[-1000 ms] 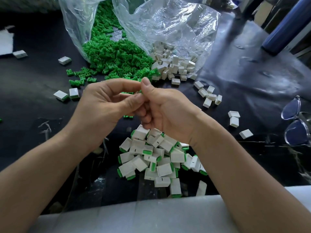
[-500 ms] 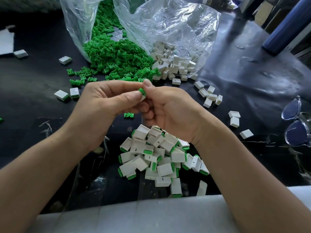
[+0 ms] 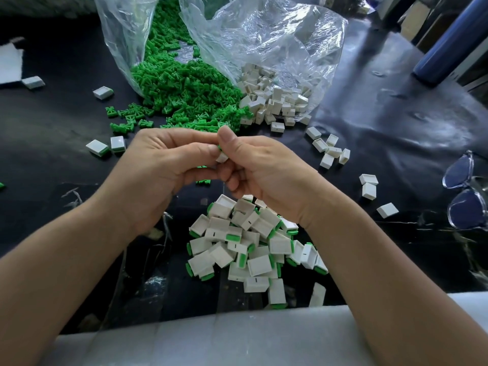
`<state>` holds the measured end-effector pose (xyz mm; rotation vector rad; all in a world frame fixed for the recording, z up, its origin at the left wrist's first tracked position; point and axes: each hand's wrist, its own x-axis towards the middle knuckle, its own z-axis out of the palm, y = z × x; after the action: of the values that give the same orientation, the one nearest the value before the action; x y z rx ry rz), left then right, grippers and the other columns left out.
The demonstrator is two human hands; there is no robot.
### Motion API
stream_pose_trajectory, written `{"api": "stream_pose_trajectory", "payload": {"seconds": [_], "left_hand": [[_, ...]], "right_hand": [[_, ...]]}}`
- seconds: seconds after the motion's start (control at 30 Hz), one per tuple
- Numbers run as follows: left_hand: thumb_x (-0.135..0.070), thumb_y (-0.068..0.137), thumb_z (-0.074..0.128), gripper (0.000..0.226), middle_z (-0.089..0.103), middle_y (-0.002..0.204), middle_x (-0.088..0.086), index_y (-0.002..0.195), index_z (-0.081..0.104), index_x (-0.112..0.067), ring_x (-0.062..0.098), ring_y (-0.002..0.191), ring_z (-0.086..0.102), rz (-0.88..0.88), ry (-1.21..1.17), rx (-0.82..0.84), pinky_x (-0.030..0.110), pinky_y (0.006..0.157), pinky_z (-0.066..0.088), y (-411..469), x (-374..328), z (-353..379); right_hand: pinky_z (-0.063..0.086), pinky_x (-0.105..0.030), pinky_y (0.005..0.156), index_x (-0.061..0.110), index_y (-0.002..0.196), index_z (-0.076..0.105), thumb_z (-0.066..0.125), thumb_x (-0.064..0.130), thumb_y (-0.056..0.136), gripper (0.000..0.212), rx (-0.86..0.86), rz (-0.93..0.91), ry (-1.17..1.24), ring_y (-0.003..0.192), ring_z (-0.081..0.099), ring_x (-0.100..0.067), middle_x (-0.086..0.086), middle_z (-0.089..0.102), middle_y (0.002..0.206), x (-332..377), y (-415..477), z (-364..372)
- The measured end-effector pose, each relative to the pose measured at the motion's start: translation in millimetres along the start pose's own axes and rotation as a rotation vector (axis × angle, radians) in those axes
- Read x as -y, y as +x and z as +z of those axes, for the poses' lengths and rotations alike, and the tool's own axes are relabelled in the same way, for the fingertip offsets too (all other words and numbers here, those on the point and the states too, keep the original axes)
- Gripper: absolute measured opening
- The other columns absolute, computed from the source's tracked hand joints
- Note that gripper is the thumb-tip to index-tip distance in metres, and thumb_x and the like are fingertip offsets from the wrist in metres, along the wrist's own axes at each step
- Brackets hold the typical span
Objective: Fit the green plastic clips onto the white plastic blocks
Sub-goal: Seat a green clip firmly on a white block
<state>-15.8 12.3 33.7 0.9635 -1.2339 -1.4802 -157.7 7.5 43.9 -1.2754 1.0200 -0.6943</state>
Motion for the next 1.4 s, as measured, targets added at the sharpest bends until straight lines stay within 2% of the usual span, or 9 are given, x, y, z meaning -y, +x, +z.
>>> {"api": "stream_pose_trajectory", "payload": {"seconds": [0.17, 0.33, 0.63, 0.8, 0.93, 1.0, 1.17, 1.3, 1.4], "left_hand": [[-0.009, 0.062, 0.068, 0.011, 0.072, 0.071, 0.008, 0.069, 0.077, -0.013, 0.017, 0.064, 0.068, 0.012, -0.004, -0.022, 0.022, 0.062, 0.056, 0.2, 1.0, -0.4], [-0.005, 0.066, 0.069, 0.014, 0.073, 0.073, 0.008, 0.070, 0.077, -0.016, 0.018, 0.067, 0.070, 0.036, -0.004, -0.027, 0.023, 0.062, 0.056, -0.3, 4.3, 2.5], [-0.014, 0.063, 0.059, 0.023, 0.074, 0.078, 0.004, 0.081, 0.073, -0.013, 0.015, 0.072, 0.070, 0.045, -0.026, -0.112, 0.021, 0.066, 0.055, -1.3, 6.2, 8.2], [-0.014, 0.061, 0.059, 0.022, 0.074, 0.077, 0.001, 0.077, 0.075, -0.014, 0.013, 0.072, 0.070, 0.039, -0.044, -0.130, 0.020, 0.066, 0.055, -2.4, 6.4, 9.6], [-0.013, 0.062, 0.059, 0.021, 0.074, 0.078, 0.000, 0.074, 0.075, -0.015, 0.012, 0.074, 0.070, 0.039, -0.045, -0.143, 0.020, 0.067, 0.055, -2.5, 6.9, 9.4], [-0.012, 0.062, 0.058, 0.021, 0.074, 0.078, 0.001, 0.075, 0.075, -0.014, 0.013, 0.075, 0.070, 0.035, -0.049, -0.144, 0.021, 0.068, 0.056, -2.6, 6.0, 9.3], [-0.001, 0.063, 0.066, 0.016, 0.073, 0.072, 0.004, 0.064, 0.076, -0.014, 0.015, 0.069, 0.069, 0.021, -0.025, -0.106, 0.024, 0.068, 0.057, -2.0, 2.8, 8.4], [0.007, 0.082, 0.049, 0.038, 0.071, 0.069, 0.006, 0.063, 0.076, -0.014, 0.018, 0.065, 0.067, 0.014, 0.020, -0.096, 0.028, 0.069, 0.057, -1.6, 3.8, 8.6], [0.005, 0.086, 0.048, 0.042, 0.071, 0.069, 0.002, 0.064, 0.076, -0.019, 0.015, 0.067, 0.066, 0.007, 0.035, -0.140, 0.027, 0.069, 0.057, 0.0, 5.0, 7.2]], "right_hand": [[0.033, -0.022, 0.053, 0.013, 0.071, 0.054, 0.037, 0.031, 0.097, 0.036, 0.000, -0.011, 0.003, 0.052, 0.038, -0.009, 0.000, 0.044, 0.060, -1.3, 0.7, 1.7], [0.031, -0.013, 0.057, 0.001, 0.108, 0.058, 0.031, 0.024, 0.100, 0.037, -0.051, -0.043, -0.073, 0.047, 0.044, 0.004, 0.019, 0.046, 0.046, -4.7, 1.2, 7.6], [0.028, -0.015, 0.058, 0.004, 0.115, 0.057, 0.033, 0.027, 0.100, 0.036, -0.206, -0.066, -0.268, 0.056, 0.040, 0.003, 0.015, 0.041, 0.066, -4.6, 3.3, 15.1], [0.028, -0.020, 0.060, 0.014, 0.100, 0.053, 0.032, 0.028, 0.100, 0.025, -0.232, -0.083, -0.312, 0.062, 0.034, 0.000, 0.012, 0.038, 0.068, -4.7, 3.8, 17.4], [0.028, -0.016, 0.056, 0.010, 0.110, 0.057, 0.033, 0.026, 0.100, 0.031, -0.243, -0.127, -0.328, 0.059, 0.036, 0.002, 0.015, 0.040, 0.066, -5.7, 4.3, 16.6], [0.027, -0.015, 0.056, 0.014, 0.104, 0.058, 0.033, 0.027, 0.100, 0.028, -0.240, -0.138, -0.329, 0.058, 0.036, 0.003, 0.016, 0.040, 0.065, -6.1, 4.6, 16.2], [0.029, -0.014, 0.055, 0.010, 0.100, 0.062, 0.034, 0.029, 0.100, 0.034, -0.200, -0.129, -0.251, 0.049, 0.044, 0.007, 0.021, 0.044, 0.048, -7.5, 6.3, 12.2], [0.030, -0.011, 0.049, 0.025, 0.059, 0.051, 0.034, 0.030, 0.100, 0.044, -0.154, -0.123, -0.238, 0.039, 0.044, 0.009, 0.022, 0.045, 0.038, -6.6, 5.7, 8.5], [0.032, -0.016, 0.050, 0.013, 0.057, 0.050, 0.035, 0.038, 0.097, 0.050, -0.189, -0.104, -0.272, 0.039, 0.040, 0.003, 0.011, 0.047, 0.046, -3.4, 6.7, 0.5]]}}
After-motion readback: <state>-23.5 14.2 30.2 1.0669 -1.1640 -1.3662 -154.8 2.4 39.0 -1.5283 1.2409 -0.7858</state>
